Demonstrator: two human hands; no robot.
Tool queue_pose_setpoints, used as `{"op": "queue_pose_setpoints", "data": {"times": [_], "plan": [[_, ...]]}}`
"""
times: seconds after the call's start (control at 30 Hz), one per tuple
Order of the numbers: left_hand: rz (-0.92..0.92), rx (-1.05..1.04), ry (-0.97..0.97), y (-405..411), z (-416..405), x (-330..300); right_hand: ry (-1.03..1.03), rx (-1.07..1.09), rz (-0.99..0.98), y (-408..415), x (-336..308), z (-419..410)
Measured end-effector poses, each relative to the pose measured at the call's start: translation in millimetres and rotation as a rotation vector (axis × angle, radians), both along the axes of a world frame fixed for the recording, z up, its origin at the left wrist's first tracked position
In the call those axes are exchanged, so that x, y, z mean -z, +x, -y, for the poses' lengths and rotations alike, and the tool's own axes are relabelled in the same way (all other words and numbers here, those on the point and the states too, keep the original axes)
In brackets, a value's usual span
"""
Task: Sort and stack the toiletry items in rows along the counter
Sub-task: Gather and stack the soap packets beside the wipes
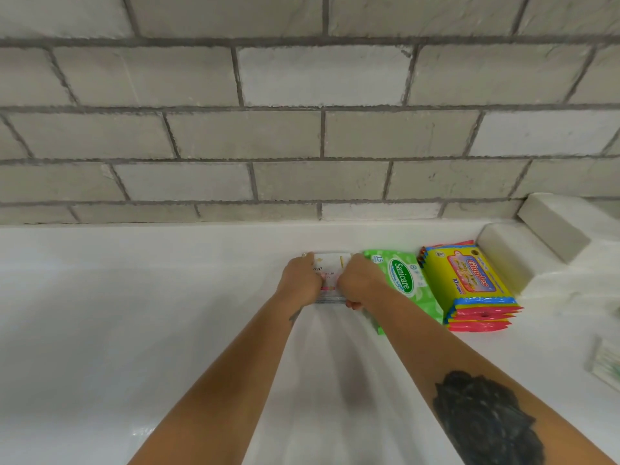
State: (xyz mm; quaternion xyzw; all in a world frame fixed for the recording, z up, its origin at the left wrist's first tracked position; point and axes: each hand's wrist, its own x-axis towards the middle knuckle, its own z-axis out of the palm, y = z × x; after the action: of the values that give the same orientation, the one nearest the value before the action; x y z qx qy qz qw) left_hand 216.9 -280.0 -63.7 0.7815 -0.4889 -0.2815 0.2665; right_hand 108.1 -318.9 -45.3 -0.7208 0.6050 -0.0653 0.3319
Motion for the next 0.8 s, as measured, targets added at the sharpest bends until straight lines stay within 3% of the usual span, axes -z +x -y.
{"op": "queue_pose_setpoints", "data": {"times": [0.1, 0.23, 0.37, 0.8], "plan": [[0.006, 0.004, 0.021, -0.6, 0.6, 1.1, -0.03, 0.006, -0.004, 0.2, 3.4, -2.4], [0.004, -0.03, 0.026, -2.3, 4.1, 5.6, -0.233, -0.118, -0.226, 3.6, 2.9, -11.1], [0.065, -0.013, 0.039, -8.9, -2.3, -3.4, -0.28, -0.242, -0.376, 8.2, 6.3, -14.4], [0.183, -0.01, 0.046, -14.5, -5.1, 0.5, -0.228, -0.269, -0.39, 9.6, 3.7, -15.3]]}}
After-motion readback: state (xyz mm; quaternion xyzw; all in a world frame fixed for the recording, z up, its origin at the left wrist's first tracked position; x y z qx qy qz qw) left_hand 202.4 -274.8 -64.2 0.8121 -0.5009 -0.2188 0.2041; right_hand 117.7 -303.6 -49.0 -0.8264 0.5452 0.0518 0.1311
